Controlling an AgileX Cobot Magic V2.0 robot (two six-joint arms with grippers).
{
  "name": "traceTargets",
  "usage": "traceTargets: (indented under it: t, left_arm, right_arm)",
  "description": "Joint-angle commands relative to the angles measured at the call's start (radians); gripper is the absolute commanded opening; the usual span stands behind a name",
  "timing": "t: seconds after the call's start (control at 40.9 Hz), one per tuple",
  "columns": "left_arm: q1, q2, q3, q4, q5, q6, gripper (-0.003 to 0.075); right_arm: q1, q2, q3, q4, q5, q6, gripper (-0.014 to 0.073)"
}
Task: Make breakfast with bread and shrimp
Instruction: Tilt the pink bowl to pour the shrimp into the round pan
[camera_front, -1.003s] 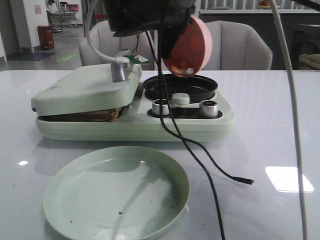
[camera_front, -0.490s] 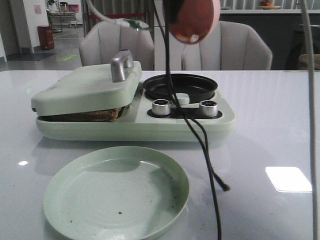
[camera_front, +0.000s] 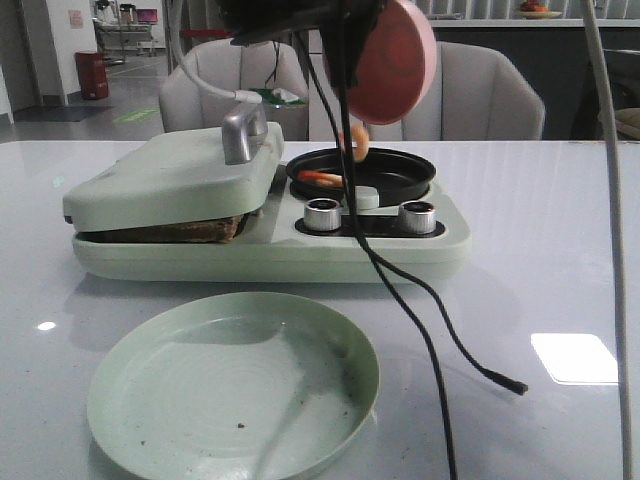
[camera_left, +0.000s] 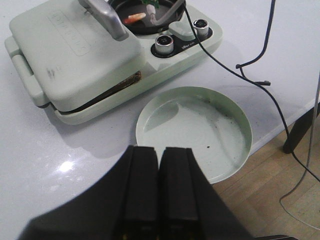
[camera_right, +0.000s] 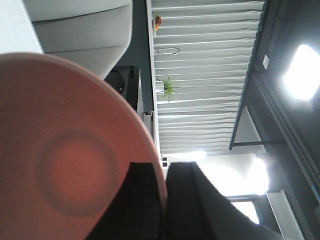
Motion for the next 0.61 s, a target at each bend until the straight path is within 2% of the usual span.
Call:
traceTargets:
  t: [0.0, 0.122, 0.171, 0.416, 0.587]
  left_arm:
    - [-0.009, 0.001, -0.027, -0.016, -0.068, -0.008, 0.0101]
    - [-0.009, 0.001, -0.027, -0.016, -0.068, -0.008, 0.0101]
    - [-0.009, 0.001, -0.027, -0.016, -0.068, -0.008, 0.0101]
    - [-0.009, 0.001, -0.027, -0.016, -0.068, -0.008, 0.0101]
    - [-0.009, 0.001, -0.027, -0.016, -0.068, -0.008, 0.0101]
  right_arm:
    - [-0.001, -0.088, -0.032, -0.106, 0.107, 0.001, 0.0045]
    - [-0.001, -0.101, -0.032, -0.088, 0.152, 0.02, 0.0045]
    - [-0.001, -0.119, -0.032, -0.036, 0.156, 0.032, 0.0045]
    - [-0.036, -0.341, 0.024, 0.518, 0.101, 0.038, 0.0045]
    - [-0.122, -0.528, 0.219, 0.693, 0.082, 0.038, 0.0045]
